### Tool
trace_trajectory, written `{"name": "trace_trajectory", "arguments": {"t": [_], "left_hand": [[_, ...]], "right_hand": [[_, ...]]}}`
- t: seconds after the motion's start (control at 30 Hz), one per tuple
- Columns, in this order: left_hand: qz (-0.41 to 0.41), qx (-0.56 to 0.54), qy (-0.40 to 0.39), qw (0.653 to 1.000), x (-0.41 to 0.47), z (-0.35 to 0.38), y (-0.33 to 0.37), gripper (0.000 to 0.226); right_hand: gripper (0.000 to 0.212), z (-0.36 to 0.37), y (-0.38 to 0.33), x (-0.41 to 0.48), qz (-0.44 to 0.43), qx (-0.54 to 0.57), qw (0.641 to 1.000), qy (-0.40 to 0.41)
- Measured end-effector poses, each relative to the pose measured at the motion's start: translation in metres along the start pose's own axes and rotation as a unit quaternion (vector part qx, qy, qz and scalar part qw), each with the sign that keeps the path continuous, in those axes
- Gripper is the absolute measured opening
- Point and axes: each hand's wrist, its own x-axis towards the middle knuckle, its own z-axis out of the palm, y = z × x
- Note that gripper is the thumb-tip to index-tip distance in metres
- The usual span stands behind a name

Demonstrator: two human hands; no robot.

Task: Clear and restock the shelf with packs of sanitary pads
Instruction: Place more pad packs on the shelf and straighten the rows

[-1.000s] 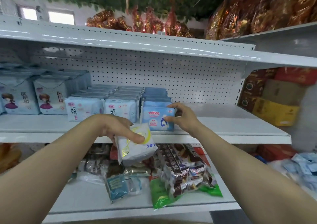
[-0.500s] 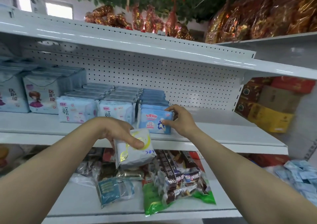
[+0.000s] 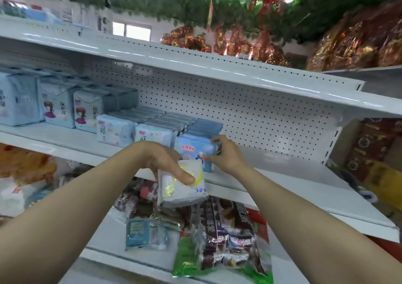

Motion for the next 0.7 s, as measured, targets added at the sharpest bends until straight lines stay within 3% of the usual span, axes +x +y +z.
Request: {"name": "trace_trajectory", "arguments": {"t": [0.1,0.2,0.43,0.7], "left_hand": [[0.008,0.008,0.002,1.0,-0.001,0.009,0.015,0.072],[0.014,0.01,0.017,1.0,0.004,0.016,0.031,0.053],[0.054,0.014,0.014,0.998,0.029,0.026,0.085,0.041],[0.099,0.036,0.007,0.994,0.057,0.029,0.15,0.045]], "right_hand": [[0.062,-0.024,0.001,-0.007,0.007,0.022,1.0,-0.009],[0.05,-0.056,0.004,-0.018,0.007,0.023,0.999,-0.036],[0.035,-0.137,0.009,-0.049,0.016,0.107,0.982,-0.154],[0.059,-0.191,0.034,-0.066,0.064,0.032,0.971,-0.227]]}}
